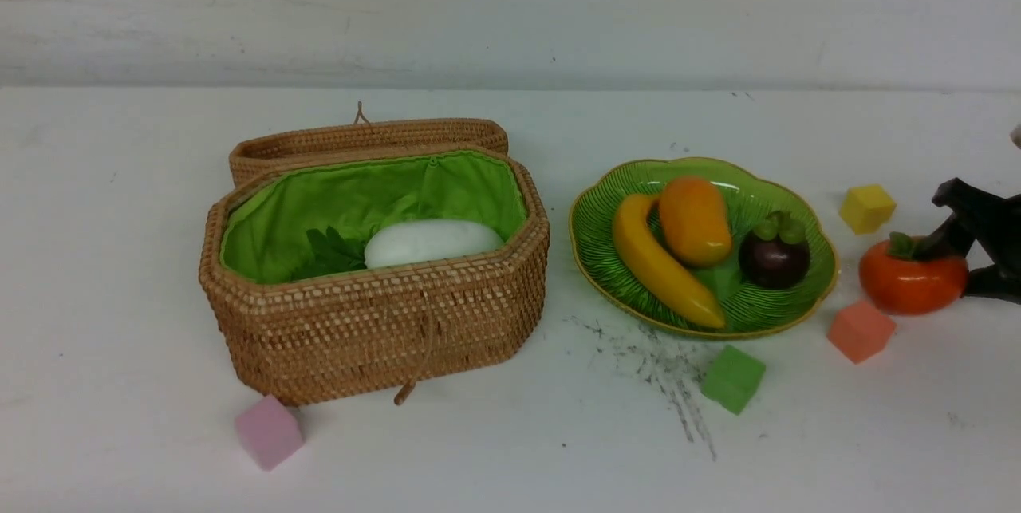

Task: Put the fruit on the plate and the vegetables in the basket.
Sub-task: Grab a tomato with your right arm and place it on the plate on the right.

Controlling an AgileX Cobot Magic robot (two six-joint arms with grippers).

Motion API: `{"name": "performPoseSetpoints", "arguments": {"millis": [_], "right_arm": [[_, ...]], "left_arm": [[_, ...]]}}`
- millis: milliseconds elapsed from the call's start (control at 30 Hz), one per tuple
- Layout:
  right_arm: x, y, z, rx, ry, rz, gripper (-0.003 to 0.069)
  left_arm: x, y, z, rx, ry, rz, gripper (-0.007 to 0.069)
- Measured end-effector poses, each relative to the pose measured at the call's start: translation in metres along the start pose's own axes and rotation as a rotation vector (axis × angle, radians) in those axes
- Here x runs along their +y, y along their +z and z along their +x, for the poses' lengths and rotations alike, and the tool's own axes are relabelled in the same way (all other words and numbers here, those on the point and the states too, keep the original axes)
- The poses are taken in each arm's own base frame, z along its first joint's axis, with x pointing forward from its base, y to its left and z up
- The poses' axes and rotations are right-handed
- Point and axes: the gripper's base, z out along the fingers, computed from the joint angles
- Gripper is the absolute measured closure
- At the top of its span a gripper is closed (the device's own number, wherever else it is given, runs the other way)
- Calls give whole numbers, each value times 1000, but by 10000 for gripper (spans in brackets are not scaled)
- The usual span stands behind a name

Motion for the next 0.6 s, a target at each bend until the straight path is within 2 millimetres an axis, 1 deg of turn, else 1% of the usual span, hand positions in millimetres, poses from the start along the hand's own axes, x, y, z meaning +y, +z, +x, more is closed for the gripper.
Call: {"name": "performPoseSetpoints", "arguments": {"millis": [33, 100, 133, 200, 300, 333, 367, 400, 433, 467, 533, 600], "right_arm": [[0, 0, 1, 6, -4, 0, 221], [7, -14, 3, 21, -44, -28, 225], [9, -17, 3, 22, -50, -34, 225], [23, -31, 5, 22, -106, -89, 225], [47, -42, 13, 44, -195, -183, 225], [54, -42, 16, 51, -228, -206, 225], [66, -41, 22, 67, -266, -252, 225], [68, -41, 23, 69, -273, -258, 225], [83, -37, 32, 81, -329, -301, 225], [90, -34, 37, 92, -354, -320, 225], [103, -26, 47, 108, -384, -343, 225], [109, -15, 54, 126, -394, -350, 225]], "left_arm": [[0, 0, 0, 0, 0, 0, 386], [0, 0, 0, 0, 0, 0, 386], [0, 0, 0, 0, 0, 0, 386], [0, 0, 0, 0, 0, 0, 386], [0, 0, 0, 0, 0, 0, 386], [0, 0, 0, 0, 0, 0, 386], [0, 0, 0, 0, 0, 0, 386], [0, 0, 0, 0, 0, 0, 386], [0, 0, 0, 0, 0, 0, 386], [0, 0, 0, 0, 0, 0, 386], [0, 0, 0, 0, 0, 0, 386], [0, 0, 0, 0, 0, 0, 386]]}}
